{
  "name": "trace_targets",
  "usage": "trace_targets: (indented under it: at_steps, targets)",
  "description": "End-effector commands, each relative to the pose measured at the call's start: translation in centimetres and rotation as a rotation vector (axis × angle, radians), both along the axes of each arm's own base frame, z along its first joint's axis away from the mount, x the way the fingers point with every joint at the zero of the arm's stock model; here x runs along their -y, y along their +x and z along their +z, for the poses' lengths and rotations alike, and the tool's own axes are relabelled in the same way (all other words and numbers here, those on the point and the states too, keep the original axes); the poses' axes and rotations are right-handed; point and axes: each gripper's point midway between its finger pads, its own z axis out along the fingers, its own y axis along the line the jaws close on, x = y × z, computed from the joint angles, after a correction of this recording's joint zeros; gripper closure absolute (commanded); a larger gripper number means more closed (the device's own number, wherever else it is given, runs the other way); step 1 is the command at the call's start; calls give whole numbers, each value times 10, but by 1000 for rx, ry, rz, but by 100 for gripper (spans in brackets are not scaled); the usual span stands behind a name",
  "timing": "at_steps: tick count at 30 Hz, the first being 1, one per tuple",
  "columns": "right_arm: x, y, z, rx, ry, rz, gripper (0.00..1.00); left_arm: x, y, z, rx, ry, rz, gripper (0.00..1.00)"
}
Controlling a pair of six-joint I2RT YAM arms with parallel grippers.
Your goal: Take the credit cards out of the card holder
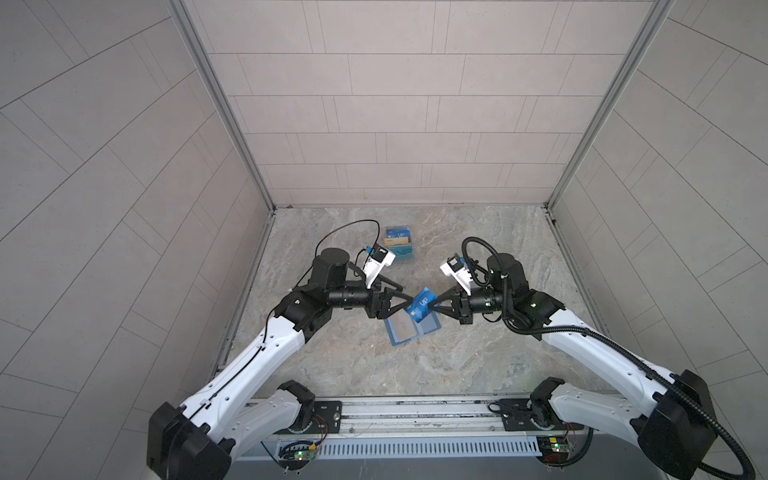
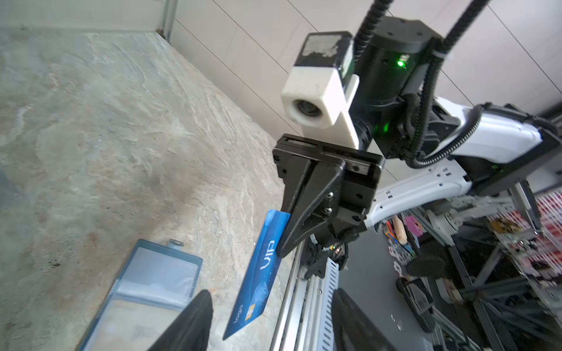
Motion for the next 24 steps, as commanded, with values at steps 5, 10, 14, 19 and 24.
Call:
trace_targets:
  at_steps: [5,10,14,19,24]
  targets:
    - [-5,-20,18,107,-7,146,100,0,-29,13,1,-13,-162,38]
    - [-10,-23,20,110,-4,181,100,3,-29,7,-39,-10,-185,43]
    - [-14,-24,23,120,5,201,100,6,-25,1,-69,9,-183,48]
    - [-17,-23,24,125,14,217,100,9,-24,-5,-90,28,-188,55]
    - [-19,-21,23,123,15,219,100,10,-30,-4,-76,28,-211,66]
